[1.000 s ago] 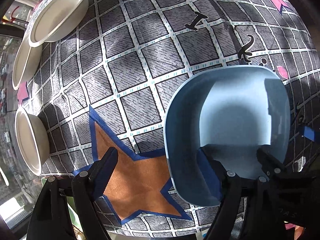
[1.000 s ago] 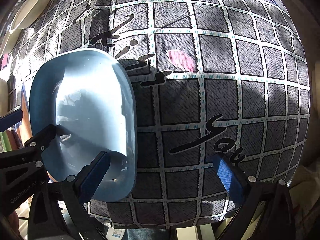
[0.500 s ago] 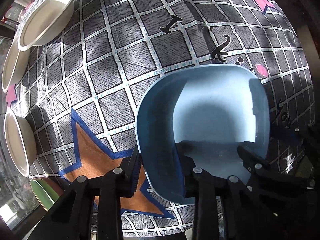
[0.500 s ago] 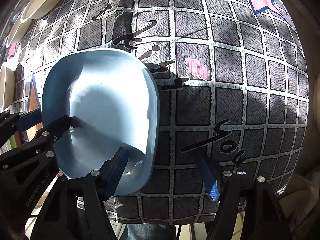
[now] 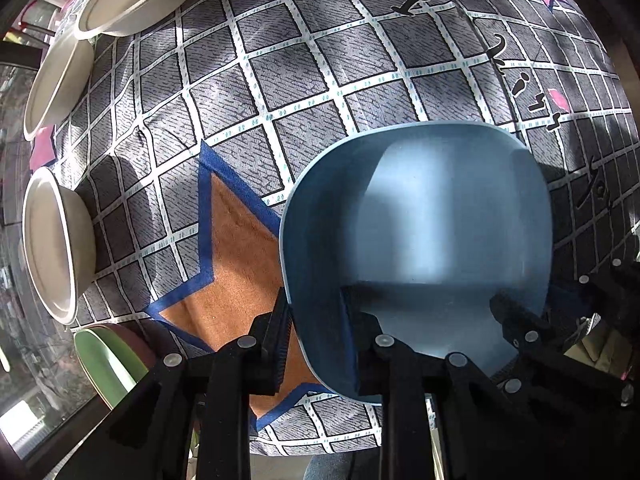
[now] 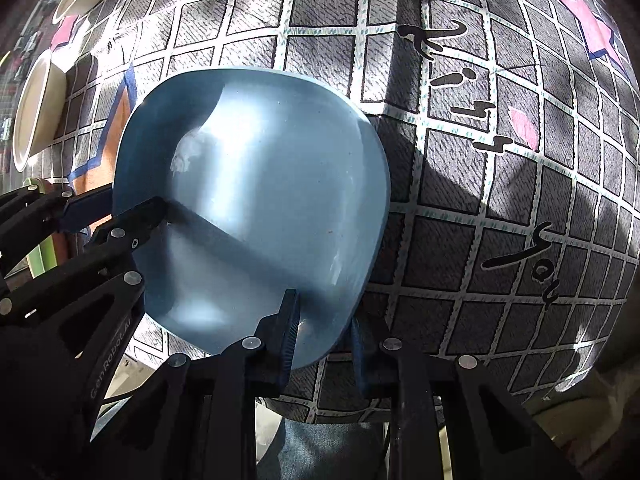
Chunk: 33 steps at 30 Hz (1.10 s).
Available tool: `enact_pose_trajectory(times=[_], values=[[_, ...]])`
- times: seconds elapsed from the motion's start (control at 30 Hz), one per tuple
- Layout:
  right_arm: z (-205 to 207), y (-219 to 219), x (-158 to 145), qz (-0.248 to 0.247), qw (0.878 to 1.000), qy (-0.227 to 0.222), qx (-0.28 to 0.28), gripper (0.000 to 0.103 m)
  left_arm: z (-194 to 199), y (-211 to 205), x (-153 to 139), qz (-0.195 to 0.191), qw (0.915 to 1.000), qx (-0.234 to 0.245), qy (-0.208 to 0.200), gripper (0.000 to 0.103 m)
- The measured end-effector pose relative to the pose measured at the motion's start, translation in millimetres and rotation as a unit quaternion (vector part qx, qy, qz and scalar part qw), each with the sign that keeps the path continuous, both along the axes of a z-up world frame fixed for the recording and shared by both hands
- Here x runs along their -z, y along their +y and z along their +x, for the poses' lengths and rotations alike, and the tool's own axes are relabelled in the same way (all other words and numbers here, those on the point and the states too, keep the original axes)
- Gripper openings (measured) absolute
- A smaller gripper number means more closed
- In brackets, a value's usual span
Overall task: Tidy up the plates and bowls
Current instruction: 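Carry the light blue plate onto the green plate and open the right tool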
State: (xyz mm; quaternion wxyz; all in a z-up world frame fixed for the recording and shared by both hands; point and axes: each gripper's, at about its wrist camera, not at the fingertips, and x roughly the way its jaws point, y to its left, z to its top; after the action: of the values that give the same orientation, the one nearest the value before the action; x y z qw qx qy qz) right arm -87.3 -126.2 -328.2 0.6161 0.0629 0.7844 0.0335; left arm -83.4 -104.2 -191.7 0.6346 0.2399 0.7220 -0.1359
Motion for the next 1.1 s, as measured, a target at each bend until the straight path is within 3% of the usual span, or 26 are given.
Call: enact_pose_trajectory(times=[0.2,0.47,0.97,1.1], values=[[-2,29,-2,0.011,0.999,0.017,-0.03,0.026,-1,20,0,0.009,0.9999,-0.008,0.005,0.025],[0,59,3,0.03,0.999,0.034,-0.03,0.026,-10,55,-3,0.003,0.9997,-0.025,0.003,0.025],[57,88,-29,0.029,0.998,0.003,-0.049,0.026,-1,96,-37,-0.014,0.9982,-0.054,-0.023,0.025],[83,81,-54,0.029,0.998,-0.004,-0.056,0.026,4,95,-38,-0.015,0.9976,-0.06,-0.03,0.025]])
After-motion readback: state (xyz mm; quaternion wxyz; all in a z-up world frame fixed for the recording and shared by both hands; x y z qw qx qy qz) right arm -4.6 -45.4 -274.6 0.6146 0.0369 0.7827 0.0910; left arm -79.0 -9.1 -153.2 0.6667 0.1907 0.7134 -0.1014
